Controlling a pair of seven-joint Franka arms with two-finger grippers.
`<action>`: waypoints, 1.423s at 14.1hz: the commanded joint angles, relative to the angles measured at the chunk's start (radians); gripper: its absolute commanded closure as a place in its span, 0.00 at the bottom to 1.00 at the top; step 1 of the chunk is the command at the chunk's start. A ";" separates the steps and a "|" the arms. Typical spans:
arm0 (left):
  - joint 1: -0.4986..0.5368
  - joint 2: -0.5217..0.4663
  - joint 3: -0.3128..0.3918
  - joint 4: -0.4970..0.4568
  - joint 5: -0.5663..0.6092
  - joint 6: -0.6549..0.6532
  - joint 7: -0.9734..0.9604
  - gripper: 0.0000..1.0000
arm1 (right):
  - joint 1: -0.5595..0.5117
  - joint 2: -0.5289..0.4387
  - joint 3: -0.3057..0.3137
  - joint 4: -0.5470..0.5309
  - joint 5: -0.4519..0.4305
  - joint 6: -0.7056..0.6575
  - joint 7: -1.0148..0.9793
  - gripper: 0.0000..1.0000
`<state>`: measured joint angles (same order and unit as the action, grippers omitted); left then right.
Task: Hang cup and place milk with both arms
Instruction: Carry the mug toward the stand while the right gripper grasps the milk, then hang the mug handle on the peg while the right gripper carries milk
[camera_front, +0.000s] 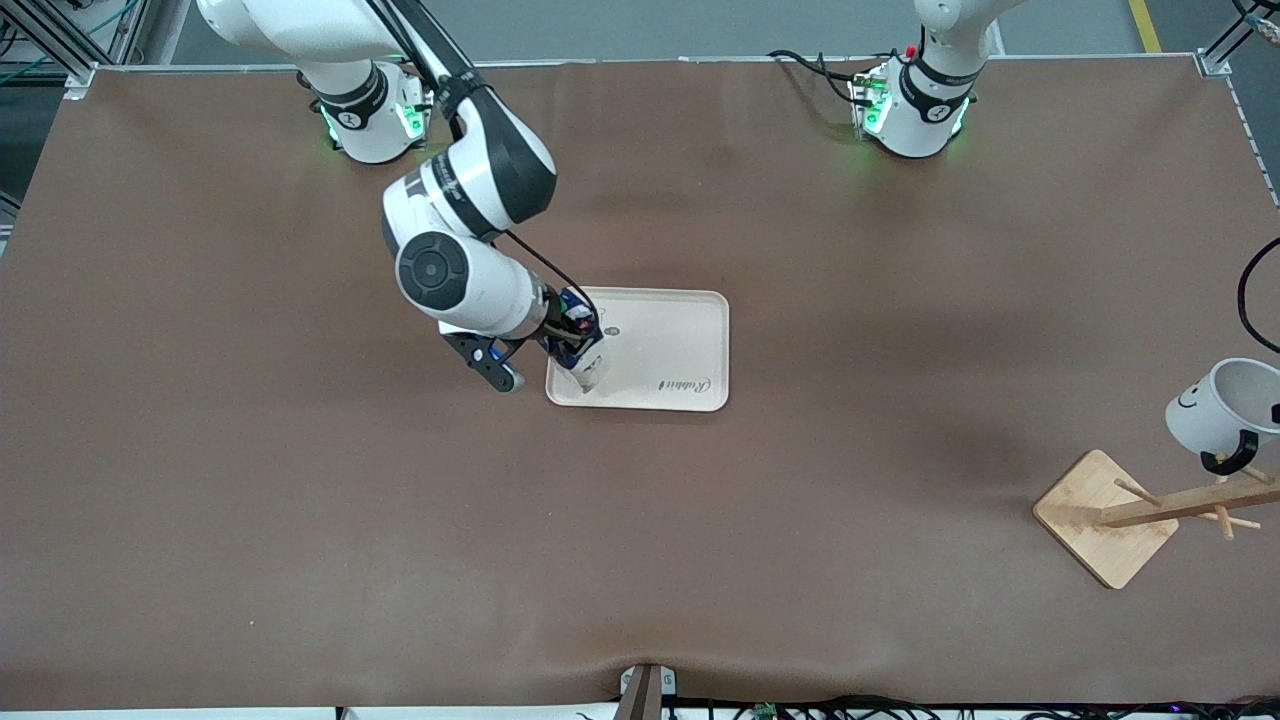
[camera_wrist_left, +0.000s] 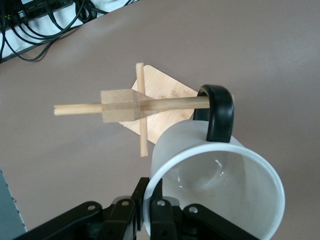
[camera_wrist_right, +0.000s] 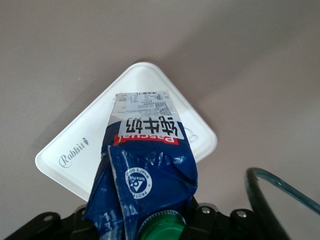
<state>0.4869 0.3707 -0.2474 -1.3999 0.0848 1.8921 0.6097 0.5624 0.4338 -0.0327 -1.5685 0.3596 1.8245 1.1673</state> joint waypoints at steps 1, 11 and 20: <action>0.005 0.013 0.002 0.021 -0.011 0.024 0.025 1.00 | -0.097 -0.024 0.005 0.067 -0.005 -0.210 -0.119 1.00; 0.029 0.039 0.002 0.029 -0.148 0.022 0.002 0.00 | -0.386 -0.093 -0.004 -0.058 -0.314 -0.337 -0.692 1.00; -0.001 -0.113 -0.055 0.019 -0.132 -0.243 -0.420 0.00 | -0.673 -0.081 -0.003 -0.173 -0.422 -0.171 -1.218 1.00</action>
<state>0.4856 0.3124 -0.2881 -1.3684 -0.0451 1.7183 0.2779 -0.0488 0.3771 -0.0577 -1.7049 -0.0485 1.6195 0.0485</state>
